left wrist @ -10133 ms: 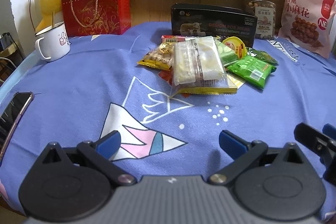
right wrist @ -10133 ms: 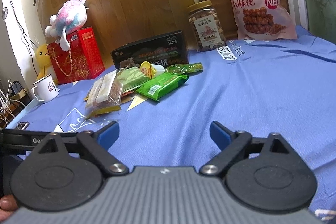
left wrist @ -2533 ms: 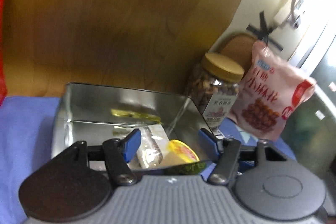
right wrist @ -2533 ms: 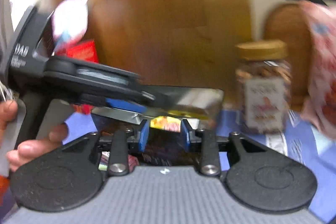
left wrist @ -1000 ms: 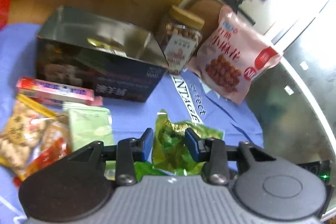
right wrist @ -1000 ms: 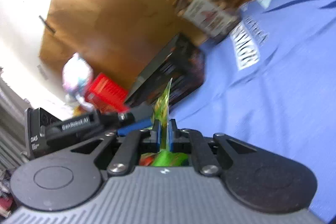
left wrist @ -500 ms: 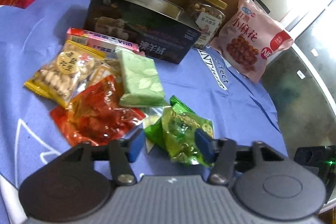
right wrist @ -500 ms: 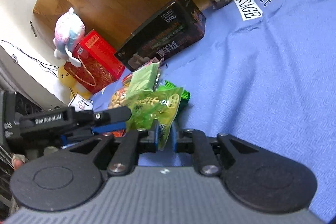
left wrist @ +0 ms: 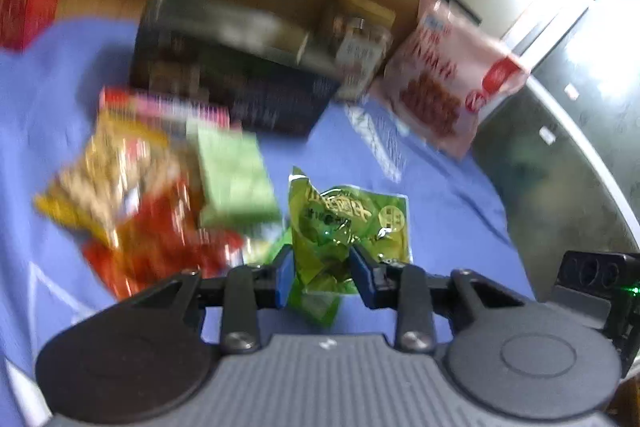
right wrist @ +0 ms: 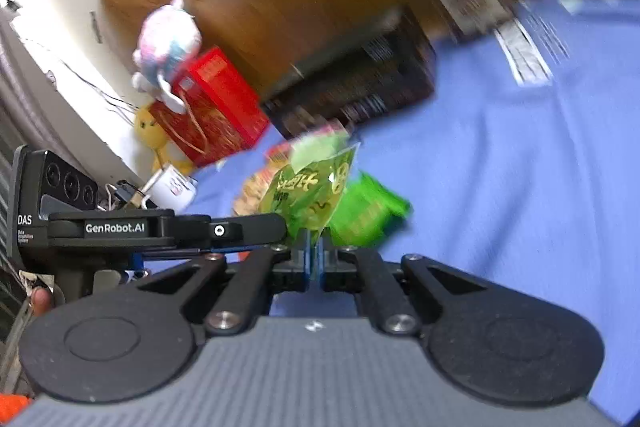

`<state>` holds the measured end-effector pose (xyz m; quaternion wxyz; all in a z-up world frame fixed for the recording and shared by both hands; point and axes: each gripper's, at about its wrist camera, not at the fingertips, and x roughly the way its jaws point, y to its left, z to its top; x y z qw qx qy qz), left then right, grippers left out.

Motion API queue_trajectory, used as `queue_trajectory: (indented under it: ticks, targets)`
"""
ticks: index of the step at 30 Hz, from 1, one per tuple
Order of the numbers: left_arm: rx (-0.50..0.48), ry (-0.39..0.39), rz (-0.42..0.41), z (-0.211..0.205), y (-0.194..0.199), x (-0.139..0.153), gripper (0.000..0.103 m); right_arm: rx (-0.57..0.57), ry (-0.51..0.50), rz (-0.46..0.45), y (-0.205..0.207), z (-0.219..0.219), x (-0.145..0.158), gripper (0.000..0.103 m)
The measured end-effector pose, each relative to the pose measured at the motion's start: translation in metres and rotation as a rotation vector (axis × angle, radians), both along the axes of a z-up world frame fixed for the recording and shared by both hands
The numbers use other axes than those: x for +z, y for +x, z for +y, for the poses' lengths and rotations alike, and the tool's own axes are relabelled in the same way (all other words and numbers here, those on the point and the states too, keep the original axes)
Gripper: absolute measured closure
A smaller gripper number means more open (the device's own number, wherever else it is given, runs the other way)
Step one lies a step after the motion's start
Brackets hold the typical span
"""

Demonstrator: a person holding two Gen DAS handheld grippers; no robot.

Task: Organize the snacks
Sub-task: 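Drop the green bag into the tin box with the left tool, then grasp the pale green snack pack with the left tool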

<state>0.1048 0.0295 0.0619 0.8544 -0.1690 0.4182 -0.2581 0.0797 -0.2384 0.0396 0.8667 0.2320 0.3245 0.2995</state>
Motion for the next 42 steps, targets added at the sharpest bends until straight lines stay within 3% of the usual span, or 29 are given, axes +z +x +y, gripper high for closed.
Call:
queue_trajectory:
  ticks: [8, 14, 17, 18, 20, 24, 26, 29, 32, 34, 37, 40, 41, 42]
  targets:
    - [0.103, 0.039, -0.145, 0.002, 0.088, 0.047, 0.071, -0.024, -0.053, -0.134, 0.098, 0.029, 0.039, 0.097]
    - [0.161, 0.086, -0.087, 0.002, 0.155, 0.029, 0.069, -0.055, -0.193, -0.127, 0.157, 0.056, 0.034, 0.095]
    - [0.187, 0.131, -0.068, 0.000, 0.169, 0.015, 0.064, -0.061, -0.259, -0.155, 0.161, 0.067, 0.029, 0.089]
    - [0.191, 0.139, -0.070, 0.002, 0.171, 0.013, 0.064, -0.069, -0.270, -0.164, 0.159, 0.069, 0.029, 0.081]
    - [0.201, 0.153, -0.084, 0.003, 0.170, 0.013, 0.052, -0.085, -0.265, -0.176, 0.155, 0.067, 0.031, 0.075]
    - [0.192, 0.084, -0.094, 0.021, 0.148, 0.020, 0.052, -0.100, -0.192, -0.179, 0.128, 0.046, 0.035, 0.075]
    - [0.187, 0.060, -0.139, 0.033, 0.123, 0.025, 0.049, -0.080, -0.172, -0.171, 0.111, 0.039, 0.032, 0.075]
    - [0.150, 0.017, -0.105, 0.041, 0.091, 0.023, 0.049, 0.005, -0.163, -0.146, 0.079, 0.033, 0.015, 0.066]
    - [0.113, 0.034, -0.097, 0.038, 0.065, 0.013, 0.048, 0.092, -0.277, -0.181, 0.051, 0.047, -0.001, 0.054]
    - [0.076, 0.062, -0.074, 0.030, 0.060, 0.001, 0.048, 0.132, -0.380, -0.224, 0.040, 0.063, -0.008, 0.054]
    - [0.074, 0.112, -0.022, 0.019, 0.063, -0.018, 0.048, 0.163, -0.447, -0.217, 0.042, 0.078, -0.017, 0.051]
    - [0.079, 0.125, -0.006, 0.013, 0.067, -0.030, 0.058, 0.174, -0.466, -0.210, 0.050, 0.087, -0.024, 0.054]
    - [0.068, 0.121, 0.003, 0.011, 0.067, -0.029, 0.066, 0.181, -0.452, -0.200, 0.049, 0.087, -0.024, 0.073]
    - [0.077, 0.121, 0.005, 0.011, 0.064, -0.028, 0.066, 0.171, -0.437, -0.188, 0.048, 0.087, -0.023, 0.078]
